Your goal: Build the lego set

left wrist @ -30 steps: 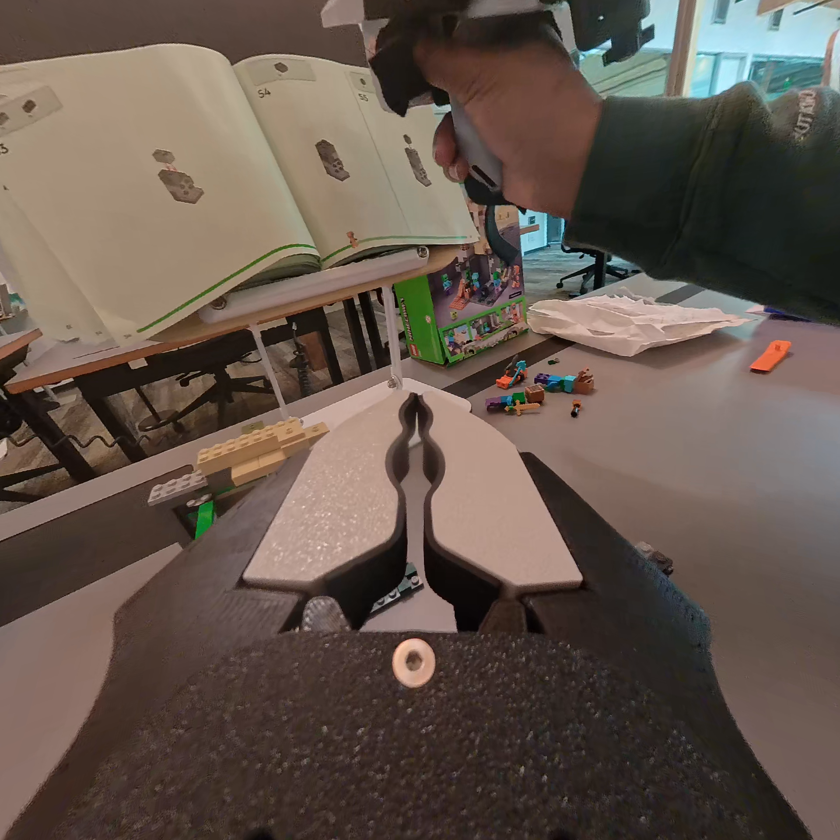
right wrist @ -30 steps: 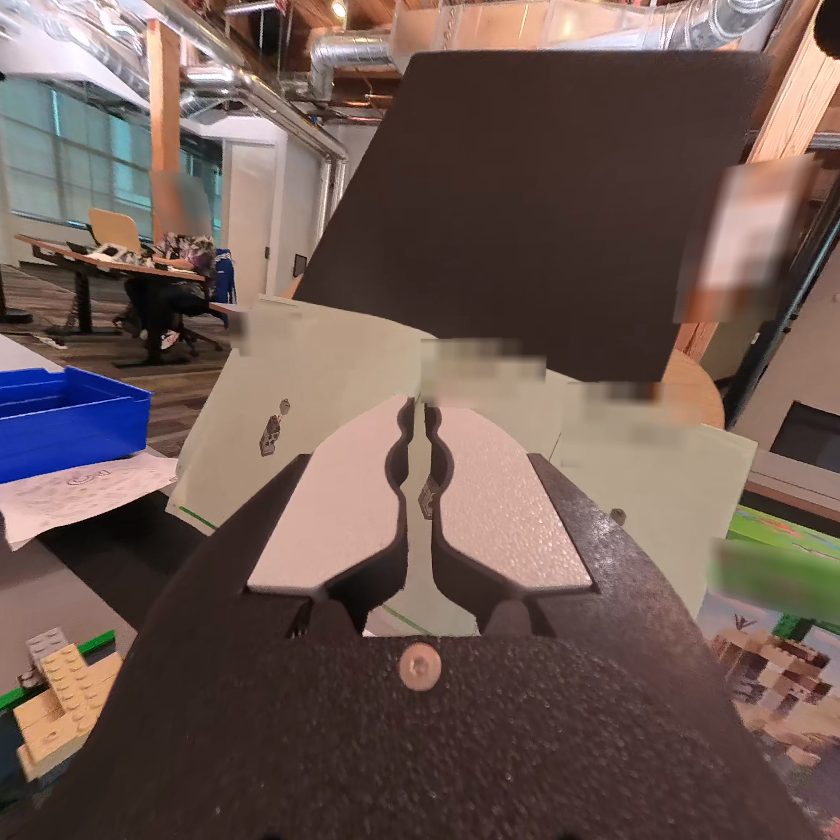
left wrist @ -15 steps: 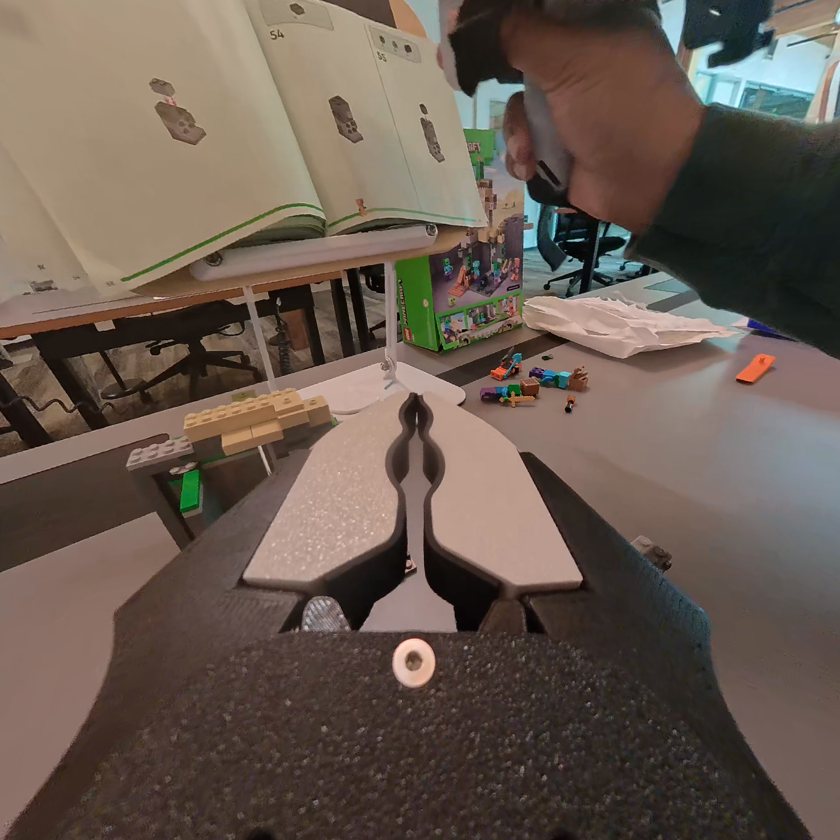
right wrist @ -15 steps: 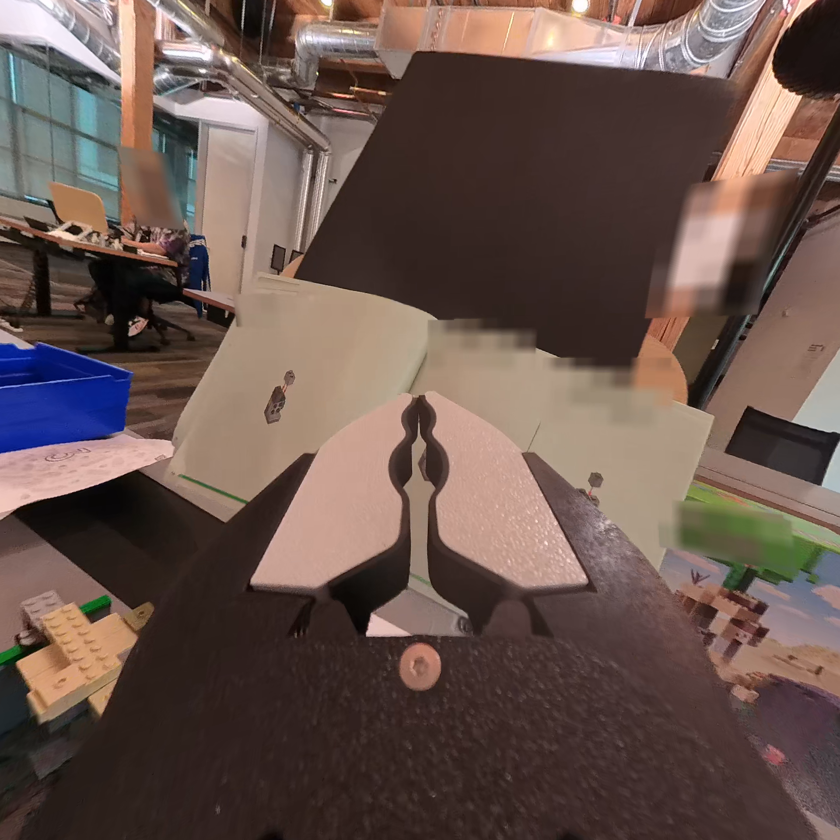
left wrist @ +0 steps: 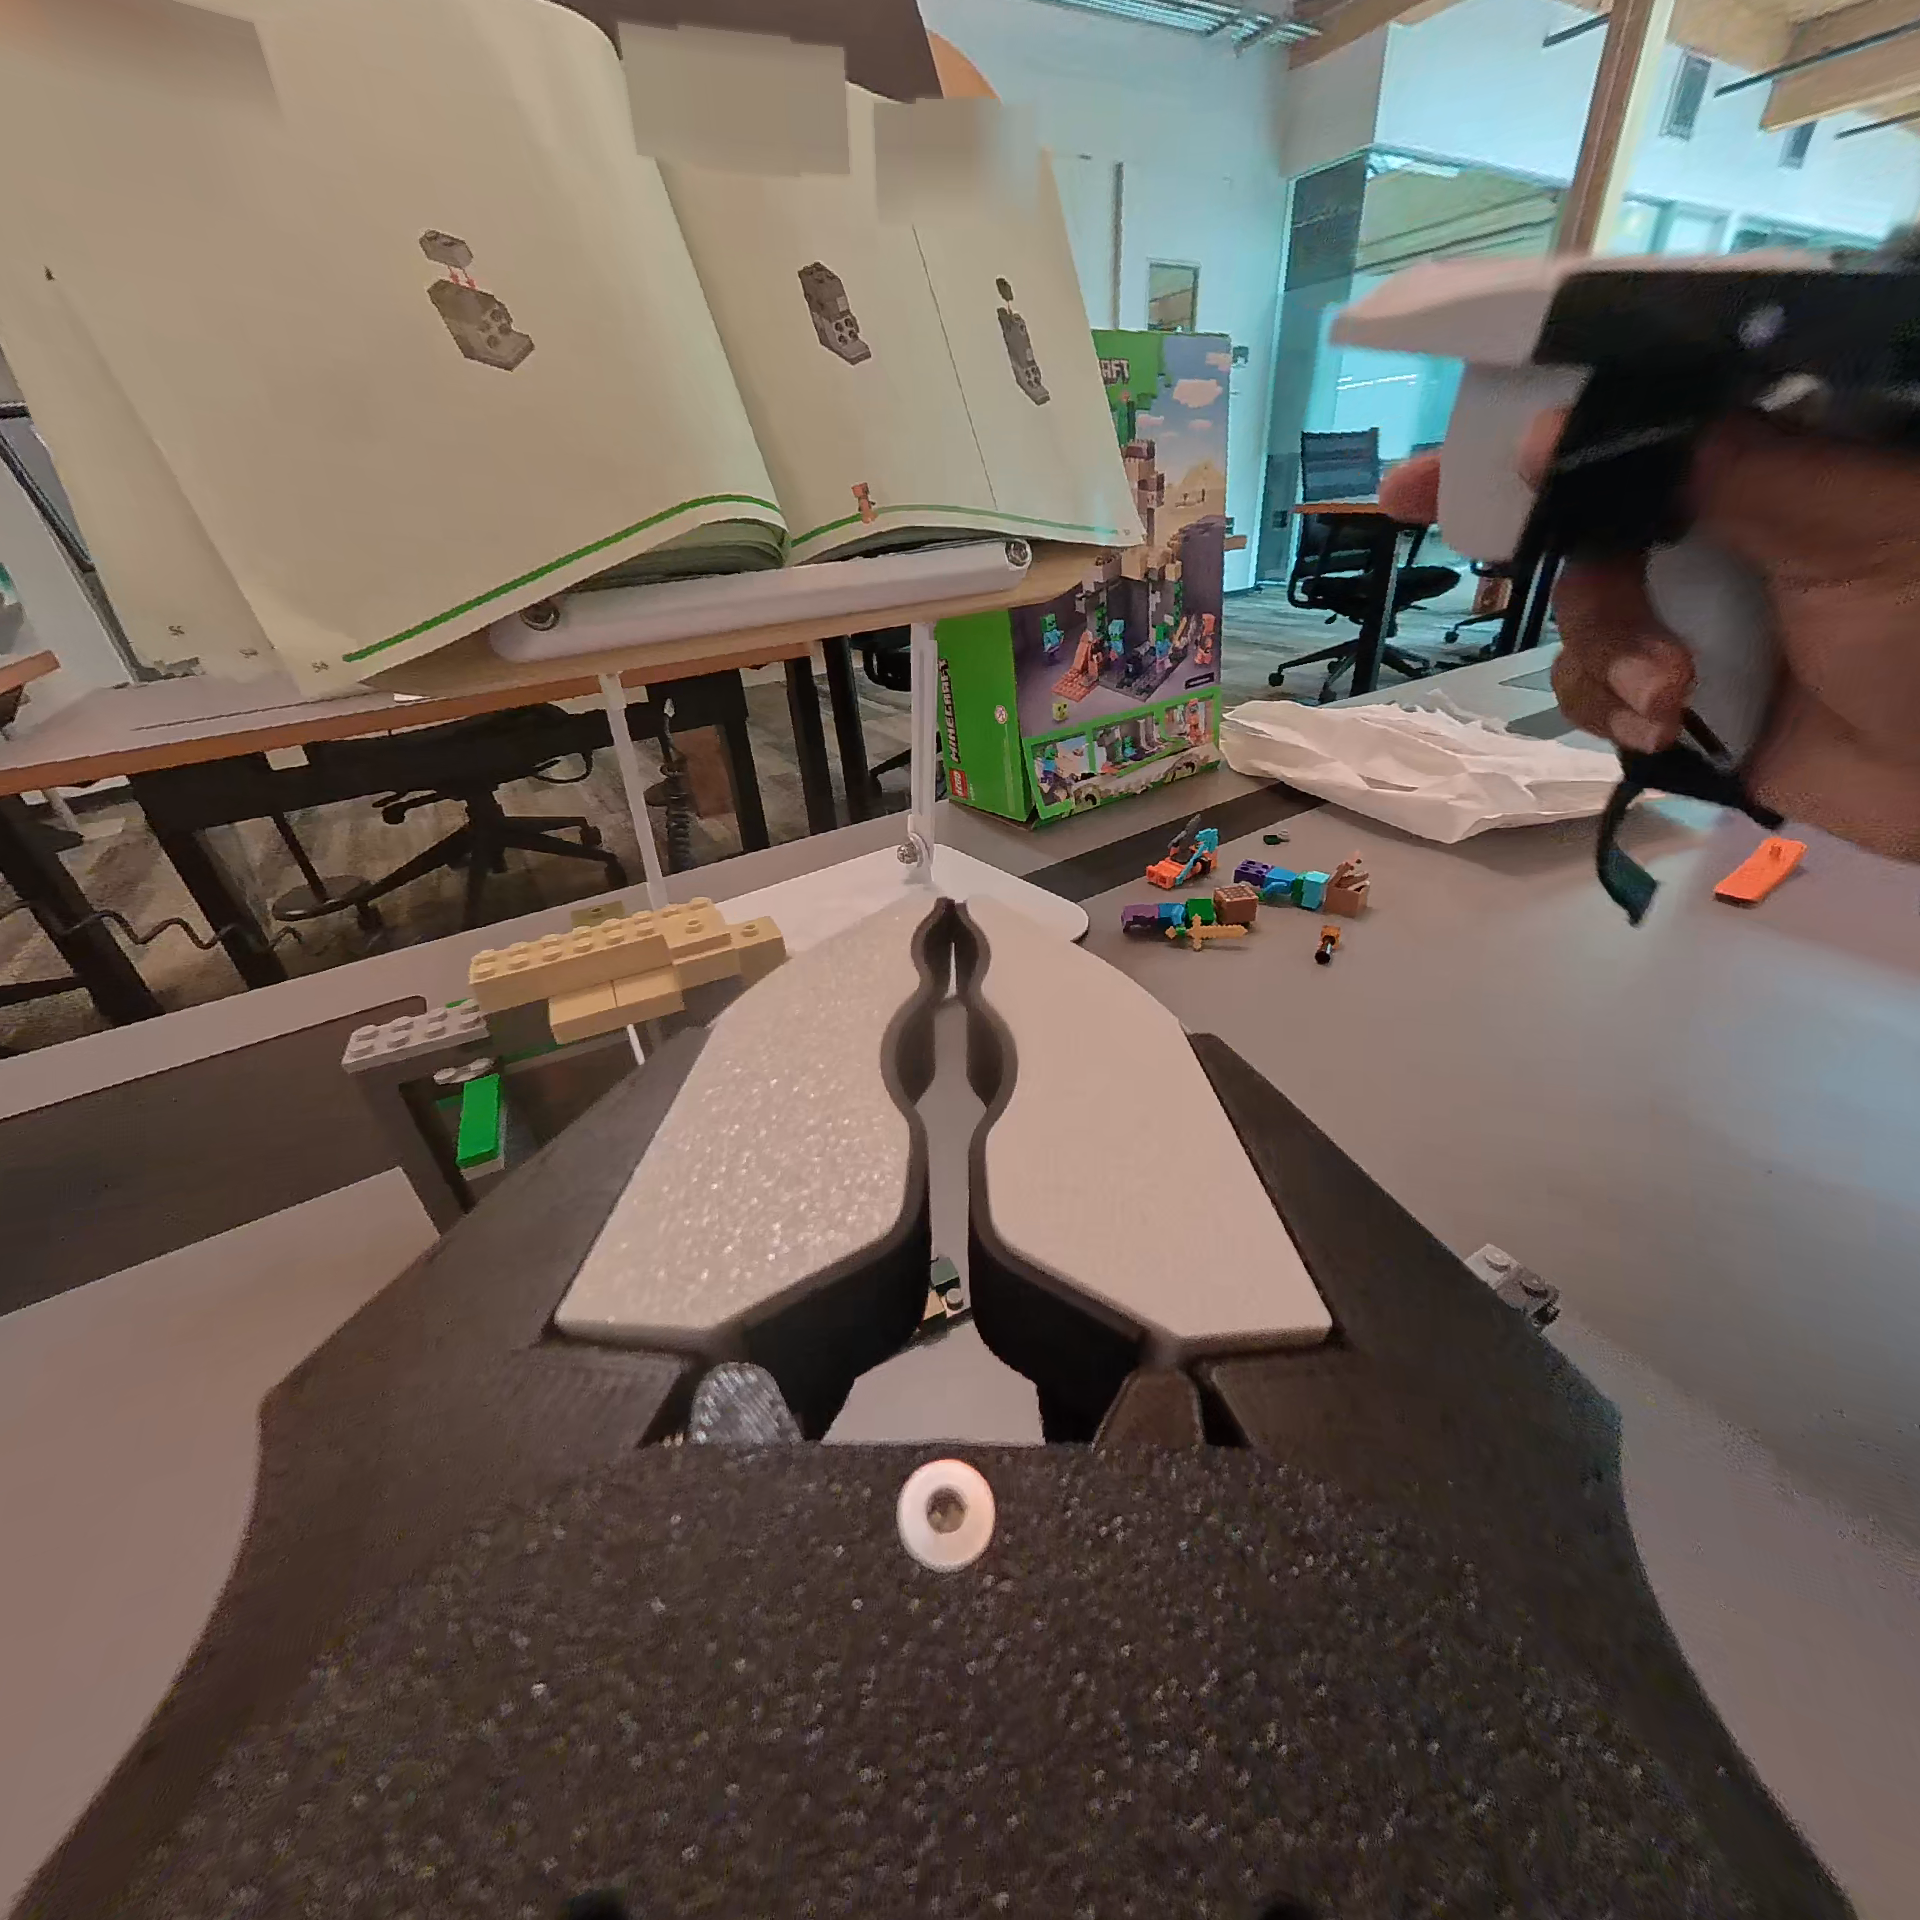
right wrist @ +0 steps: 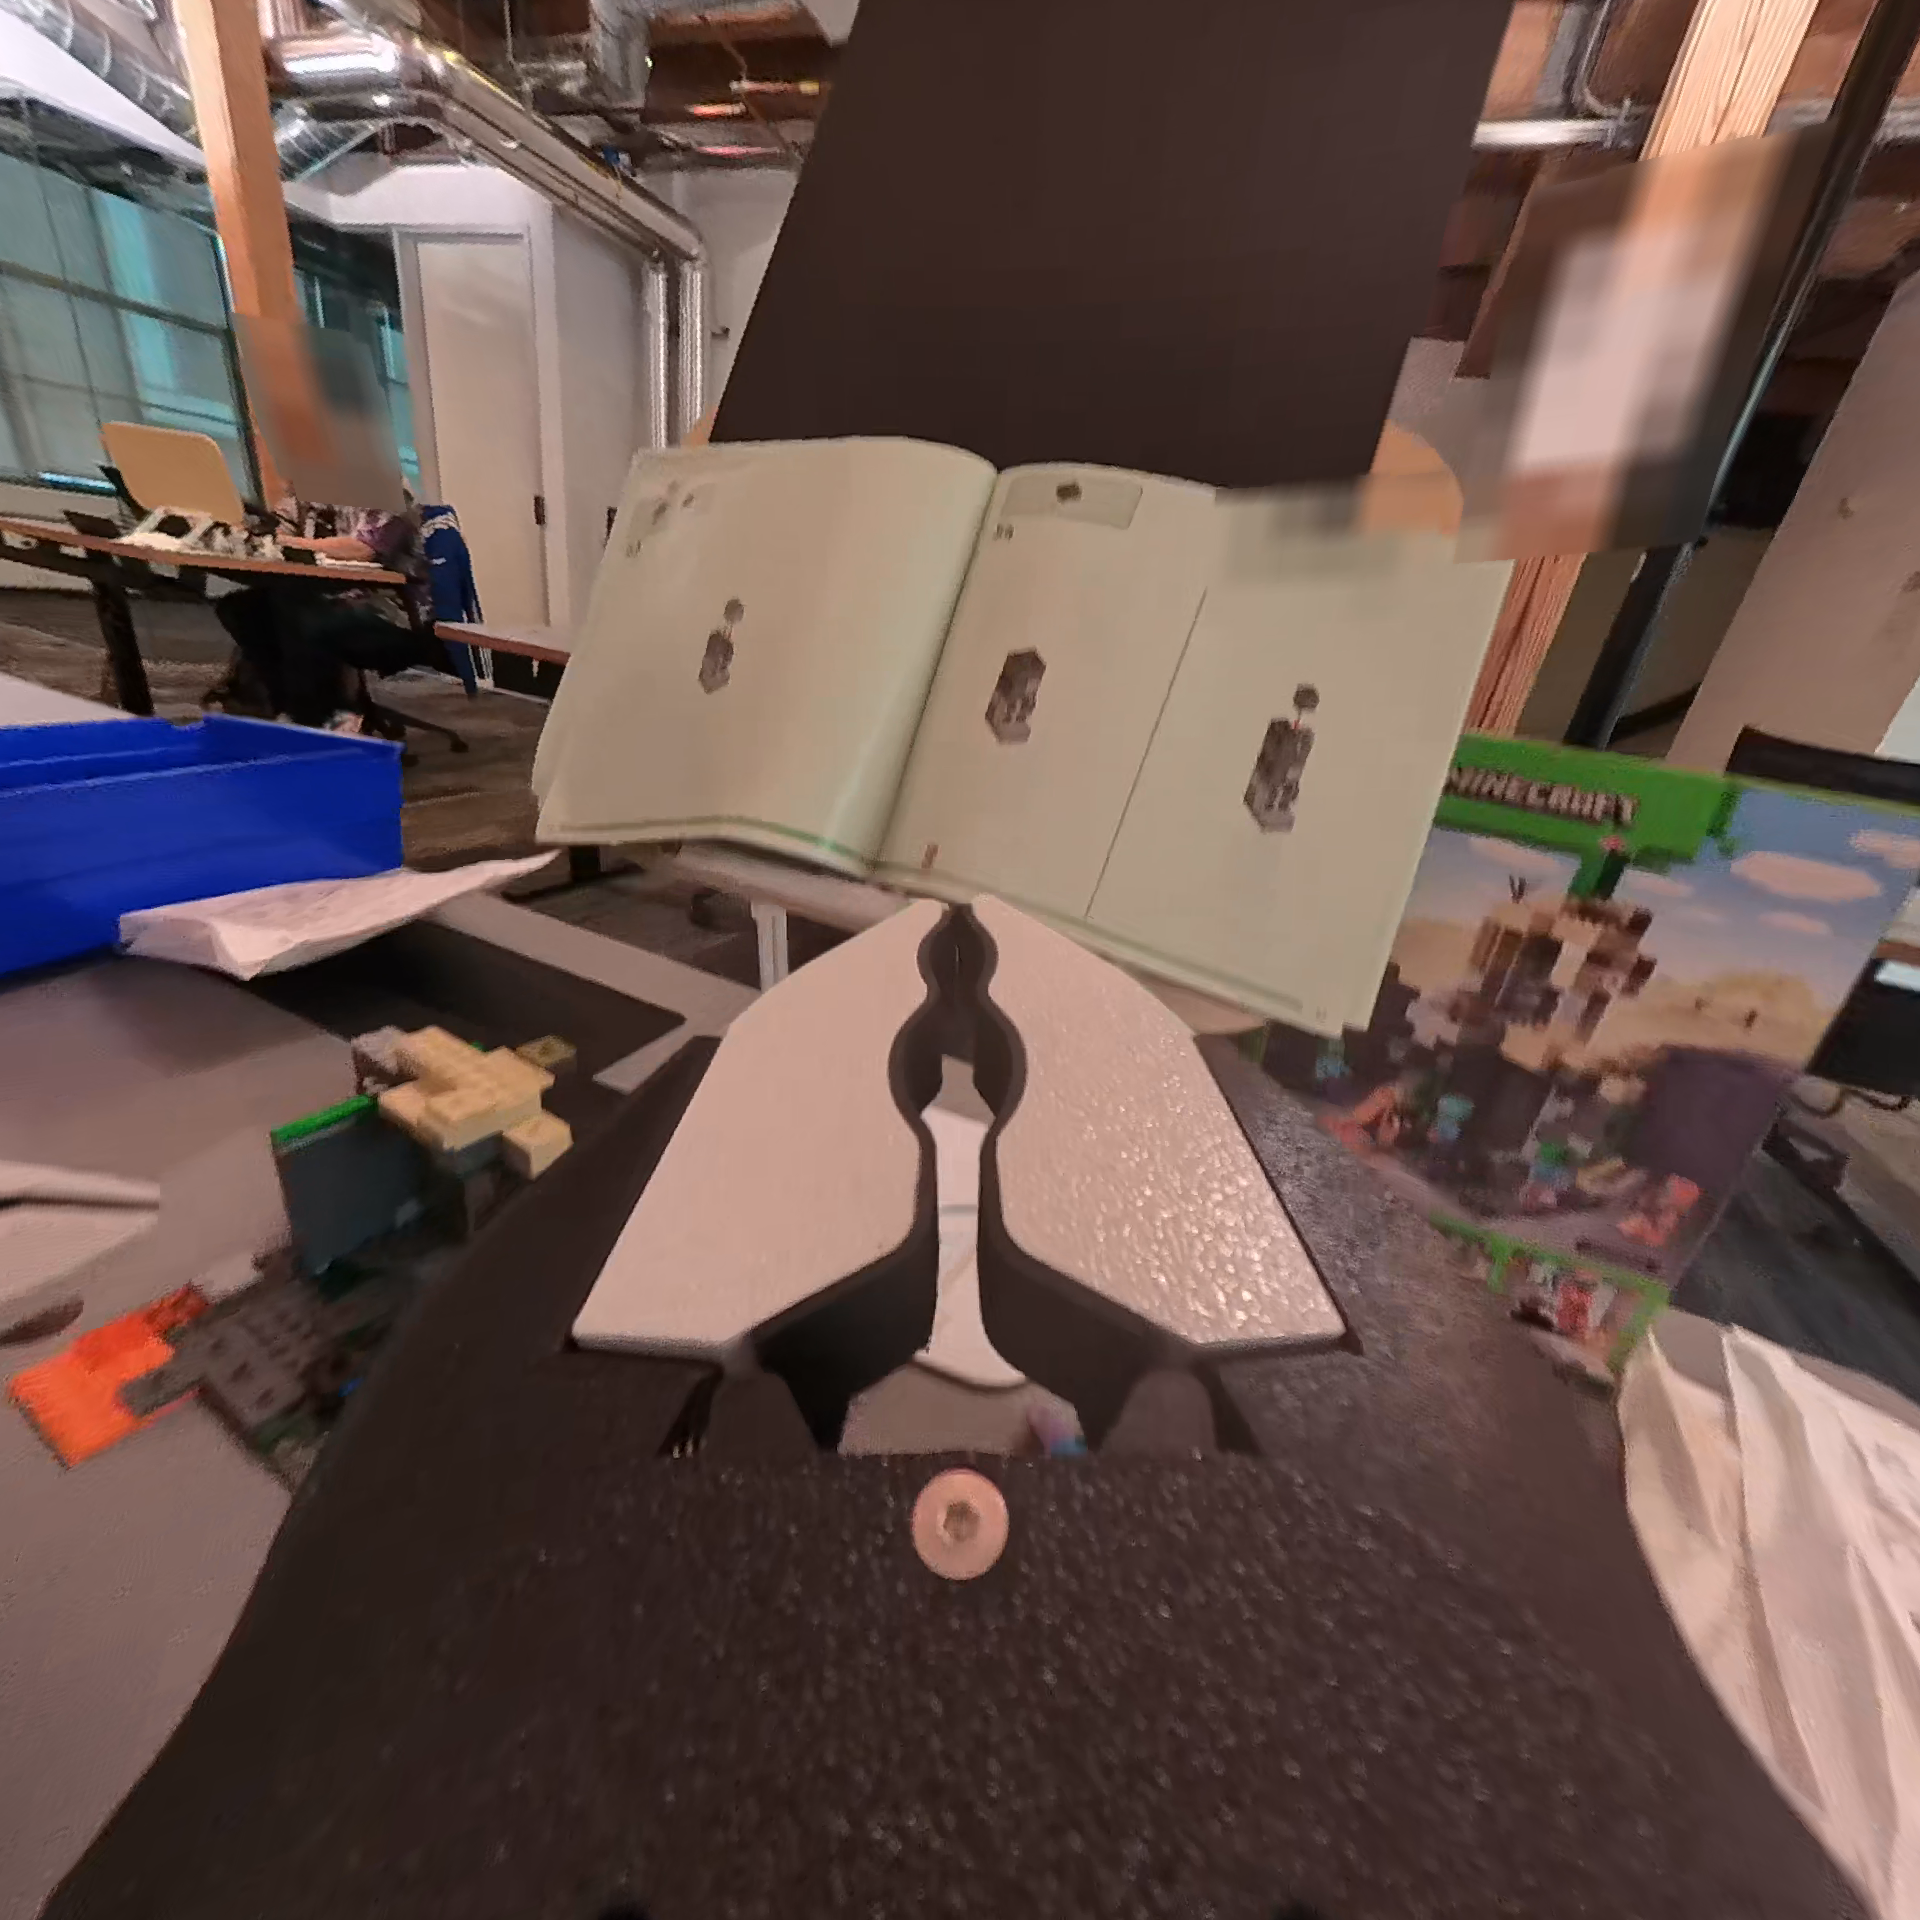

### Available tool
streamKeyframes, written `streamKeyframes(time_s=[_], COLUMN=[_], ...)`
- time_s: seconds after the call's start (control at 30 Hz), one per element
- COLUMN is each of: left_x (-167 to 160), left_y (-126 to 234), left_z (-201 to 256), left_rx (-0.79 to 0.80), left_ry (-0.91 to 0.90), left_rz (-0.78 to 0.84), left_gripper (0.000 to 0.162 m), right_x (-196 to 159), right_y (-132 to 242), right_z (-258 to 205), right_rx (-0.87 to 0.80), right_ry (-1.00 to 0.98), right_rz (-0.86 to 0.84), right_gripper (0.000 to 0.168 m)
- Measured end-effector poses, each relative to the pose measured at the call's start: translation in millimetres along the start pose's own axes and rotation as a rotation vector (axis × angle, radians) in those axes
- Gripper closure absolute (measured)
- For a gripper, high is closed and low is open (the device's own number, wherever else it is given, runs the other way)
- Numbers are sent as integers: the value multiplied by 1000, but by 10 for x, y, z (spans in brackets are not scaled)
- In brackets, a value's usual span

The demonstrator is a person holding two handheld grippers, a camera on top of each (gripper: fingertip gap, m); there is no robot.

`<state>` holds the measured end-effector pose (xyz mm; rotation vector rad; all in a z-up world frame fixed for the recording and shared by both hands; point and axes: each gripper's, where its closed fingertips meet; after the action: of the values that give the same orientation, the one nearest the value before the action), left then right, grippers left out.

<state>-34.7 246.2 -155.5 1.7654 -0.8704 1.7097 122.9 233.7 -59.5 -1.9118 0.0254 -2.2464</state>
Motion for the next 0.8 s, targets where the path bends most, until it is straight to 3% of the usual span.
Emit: streamKeyframes(time_s=[0.2,0.8], left_x=[5,34], left_y=[-1,3], left_z=[62,127], left_rx=[-10,-22], left_ry=[-31,-84], left_rz=[0,-6], left_gripper=[162,162], right_x=[-358,-534], right_y=[213,145], right_z=[-97,-284], right_rx=[36,128], right_ry=[-18,-25], right_rz=[-6,-73], right_gripper=[168,165])
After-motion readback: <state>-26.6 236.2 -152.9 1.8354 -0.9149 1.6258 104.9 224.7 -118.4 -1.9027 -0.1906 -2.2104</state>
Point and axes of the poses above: each gripper's, where its closed fingertips meet, y back along the fingers, x out of its top, z = x × y across the jaws, and after that the axes turned 9 degrees about x, right-handed
